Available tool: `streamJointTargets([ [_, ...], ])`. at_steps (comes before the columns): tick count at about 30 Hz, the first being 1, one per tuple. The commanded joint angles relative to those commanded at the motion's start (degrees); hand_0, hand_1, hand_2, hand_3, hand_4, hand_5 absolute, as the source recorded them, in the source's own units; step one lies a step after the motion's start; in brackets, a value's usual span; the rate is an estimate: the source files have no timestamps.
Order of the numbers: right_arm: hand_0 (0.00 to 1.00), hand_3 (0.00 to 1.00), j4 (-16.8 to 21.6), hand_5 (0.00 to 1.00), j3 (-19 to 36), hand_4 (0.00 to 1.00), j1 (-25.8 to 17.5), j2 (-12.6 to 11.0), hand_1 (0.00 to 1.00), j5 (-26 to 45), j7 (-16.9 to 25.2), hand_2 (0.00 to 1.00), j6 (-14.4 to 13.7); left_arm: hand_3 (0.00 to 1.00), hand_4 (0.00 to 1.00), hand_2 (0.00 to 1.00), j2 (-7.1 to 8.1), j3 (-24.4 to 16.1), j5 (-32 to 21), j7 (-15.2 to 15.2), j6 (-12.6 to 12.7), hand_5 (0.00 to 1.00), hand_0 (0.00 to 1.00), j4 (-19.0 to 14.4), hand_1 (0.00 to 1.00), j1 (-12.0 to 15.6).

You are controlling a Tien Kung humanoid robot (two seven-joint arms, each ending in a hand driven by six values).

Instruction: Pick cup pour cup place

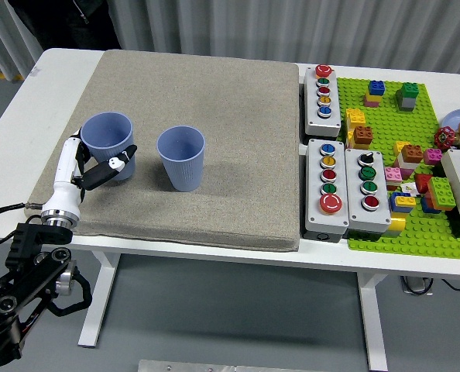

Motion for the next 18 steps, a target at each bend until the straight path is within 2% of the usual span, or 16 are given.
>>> streamJointTargets([
  [2, 0.705, 0.570, 0.0, 0.107, 0.1, 0.002, -0.1, -0.1, 0.634, -0.3, 0.0, 0.578, 0.0, 0.715, 0.795, 0.819, 1.15, -0.1, 3.3, 1.5, 0.2, 0.167, 0.571, -2.2, 0.621, -0.5],
  [5, 0.705, 0.570, 0.0, 0.107, 0.1, 0.002, -0.2, -0.1, 0.634, -0.4, 0.0, 0.578, -0.1, 0.715, 0.795, 0.819, 2.33, 0.2, 6.9, 2.9, 0.4, 0.167, 0.571, -3.7, 0.621, -1.3],
  [11, 0.706, 0.570, 0.0, 0.106, 0.0, 0.002, -0.1, -0.3, 0.633, -0.2, 0.0, 0.578, -0.1, 0.719, 0.793, 0.818, 4.43, 0.3, 13.8, 5.9, 1.0, 0.164, 0.573, -4.4, 0.624, -3.7],
  [17, 0.706, 0.569, 0.0, 0.099, -0.1, 0.002, 0.0, -0.4, 0.633, 0.0, 0.1, 0.577, -0.2, 0.717, 0.781, 0.813, 6.22, -0.3, 23.5, 9.2, 0.8, 0.152, 0.567, -5.5, 0.618, -5.5],
  [18, 0.706, 0.569, 0.0, 0.095, -0.2, 0.002, 0.1, -0.4, 0.633, 0.1, 0.2, 0.576, -0.3, 0.716, 0.751, 0.808, 6.46, -0.2, 24.9, 9.5, 0.9, 0.120, 0.567, -5.6, 0.615, -5.7],
])
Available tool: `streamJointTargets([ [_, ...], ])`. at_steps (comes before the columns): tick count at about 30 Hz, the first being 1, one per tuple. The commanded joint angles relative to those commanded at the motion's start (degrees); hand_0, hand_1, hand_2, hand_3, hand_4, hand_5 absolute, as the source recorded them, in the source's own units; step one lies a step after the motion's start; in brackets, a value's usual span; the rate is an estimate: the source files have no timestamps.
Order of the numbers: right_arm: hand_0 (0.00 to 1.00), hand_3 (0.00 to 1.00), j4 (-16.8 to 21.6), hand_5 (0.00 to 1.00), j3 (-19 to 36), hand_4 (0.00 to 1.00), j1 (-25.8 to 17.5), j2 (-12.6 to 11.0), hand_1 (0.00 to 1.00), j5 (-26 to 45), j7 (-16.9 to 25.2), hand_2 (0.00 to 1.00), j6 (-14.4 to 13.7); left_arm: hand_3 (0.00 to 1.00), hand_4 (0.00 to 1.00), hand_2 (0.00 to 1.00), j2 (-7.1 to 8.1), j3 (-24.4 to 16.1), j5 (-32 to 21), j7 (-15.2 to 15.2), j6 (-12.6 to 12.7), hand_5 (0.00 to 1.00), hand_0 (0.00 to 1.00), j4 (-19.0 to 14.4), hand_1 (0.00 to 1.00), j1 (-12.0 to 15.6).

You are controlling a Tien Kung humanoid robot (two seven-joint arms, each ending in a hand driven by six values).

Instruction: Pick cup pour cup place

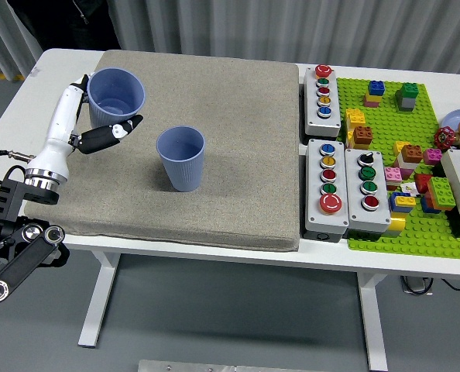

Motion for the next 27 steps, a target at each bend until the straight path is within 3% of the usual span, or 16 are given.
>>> streamJointTargets([
  [14, 0.707, 0.568, -0.1, 0.084, -0.2, 0.002, 0.4, -0.1, 0.633, 0.5, 0.1, 0.576, -0.1, 0.712, 0.743, 0.791, 2.30, 4.4, 5.7, 2.2, -0.1, 0.118, 0.566, -1.2, 0.611, -2.3],
  [27, 0.706, 0.567, -0.1, 0.075, -0.3, 0.002, 0.4, -0.1, 0.633, 0.5, 0.2, 0.575, -0.1, 0.707, 0.737, 0.783, 2.53, 4.9, 12.6, 4.0, -0.1, 0.120, 0.566, -0.7, 0.608, -2.9],
])
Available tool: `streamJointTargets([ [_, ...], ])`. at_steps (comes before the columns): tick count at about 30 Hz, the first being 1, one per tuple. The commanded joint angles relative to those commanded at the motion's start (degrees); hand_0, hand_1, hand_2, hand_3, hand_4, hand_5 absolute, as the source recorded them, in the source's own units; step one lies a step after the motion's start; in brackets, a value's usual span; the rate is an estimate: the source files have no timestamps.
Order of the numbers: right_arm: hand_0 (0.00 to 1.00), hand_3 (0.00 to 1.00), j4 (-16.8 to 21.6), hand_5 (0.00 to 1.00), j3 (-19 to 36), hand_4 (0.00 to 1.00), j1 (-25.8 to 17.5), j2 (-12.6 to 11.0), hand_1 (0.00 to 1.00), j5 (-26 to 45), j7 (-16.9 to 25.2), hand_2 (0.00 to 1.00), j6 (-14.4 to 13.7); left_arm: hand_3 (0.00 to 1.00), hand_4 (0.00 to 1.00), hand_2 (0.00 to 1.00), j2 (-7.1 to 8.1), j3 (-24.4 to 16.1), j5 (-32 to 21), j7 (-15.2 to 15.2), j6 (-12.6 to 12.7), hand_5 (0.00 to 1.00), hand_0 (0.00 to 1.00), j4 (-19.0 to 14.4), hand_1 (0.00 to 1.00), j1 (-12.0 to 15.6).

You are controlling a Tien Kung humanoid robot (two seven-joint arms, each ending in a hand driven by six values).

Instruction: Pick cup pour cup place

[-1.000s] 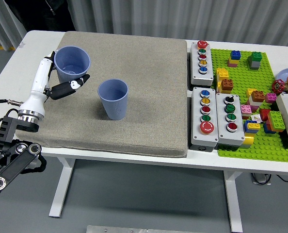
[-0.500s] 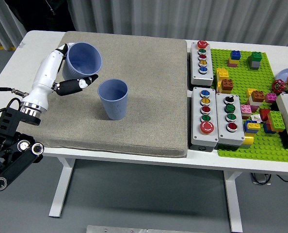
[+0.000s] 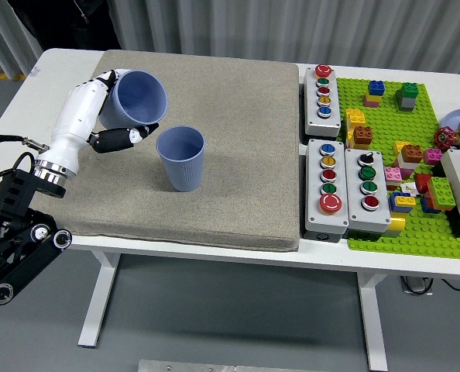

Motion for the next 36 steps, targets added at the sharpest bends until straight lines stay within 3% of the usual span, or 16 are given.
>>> streamJointTargets([
  [20, 0.706, 0.567, 0.0, 0.071, -0.1, 0.002, 0.2, -0.1, 0.633, 0.2, 0.1, 0.572, -0.1, 0.702, 0.733, 0.775, 0.60, 1.9, 12.8, 2.9, -1.7, 0.124, 0.566, -0.1, 0.607, -2.1],
  [36, 0.706, 0.566, 0.0, 0.067, 0.0, 0.002, 0.2, -0.2, 0.634, 0.0, 0.0, 0.571, -0.1, 0.696, 0.732, 0.768, 1.41, 2.6, 16.9, 3.6, -2.4, 0.131, 0.567, 0.0, 0.605, -2.7],
])
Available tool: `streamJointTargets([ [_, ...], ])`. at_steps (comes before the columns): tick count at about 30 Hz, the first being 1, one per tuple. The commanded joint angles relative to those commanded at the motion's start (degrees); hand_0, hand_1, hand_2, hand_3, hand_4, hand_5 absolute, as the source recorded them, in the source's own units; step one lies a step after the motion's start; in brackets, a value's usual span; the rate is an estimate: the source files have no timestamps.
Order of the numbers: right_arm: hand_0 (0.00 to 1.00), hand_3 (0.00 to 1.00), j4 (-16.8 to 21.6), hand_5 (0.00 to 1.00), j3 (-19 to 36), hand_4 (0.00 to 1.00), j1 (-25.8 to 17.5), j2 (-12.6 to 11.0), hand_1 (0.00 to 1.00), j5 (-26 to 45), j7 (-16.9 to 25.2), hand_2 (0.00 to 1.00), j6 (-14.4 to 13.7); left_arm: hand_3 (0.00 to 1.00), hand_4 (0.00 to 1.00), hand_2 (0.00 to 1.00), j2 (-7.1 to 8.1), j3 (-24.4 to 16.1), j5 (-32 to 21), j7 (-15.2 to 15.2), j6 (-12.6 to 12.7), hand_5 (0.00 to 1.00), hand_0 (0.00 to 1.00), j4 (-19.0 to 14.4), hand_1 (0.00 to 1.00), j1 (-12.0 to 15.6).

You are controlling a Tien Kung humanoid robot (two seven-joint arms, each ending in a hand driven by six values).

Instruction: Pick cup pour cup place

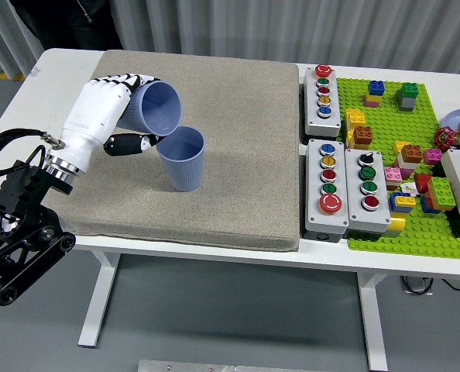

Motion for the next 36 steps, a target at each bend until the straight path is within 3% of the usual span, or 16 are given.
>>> streamJointTargets([
  [36, 0.705, 0.566, 0.0, 0.063, 0.0, 0.002, 0.2, -0.1, 0.634, 0.4, 0.0, 0.568, 0.0, 0.683, 0.730, 0.758, 3.10, 2.9, 5.8, 2.7, -0.9, 0.146, 0.569, -0.5, 0.604, -2.0],
])
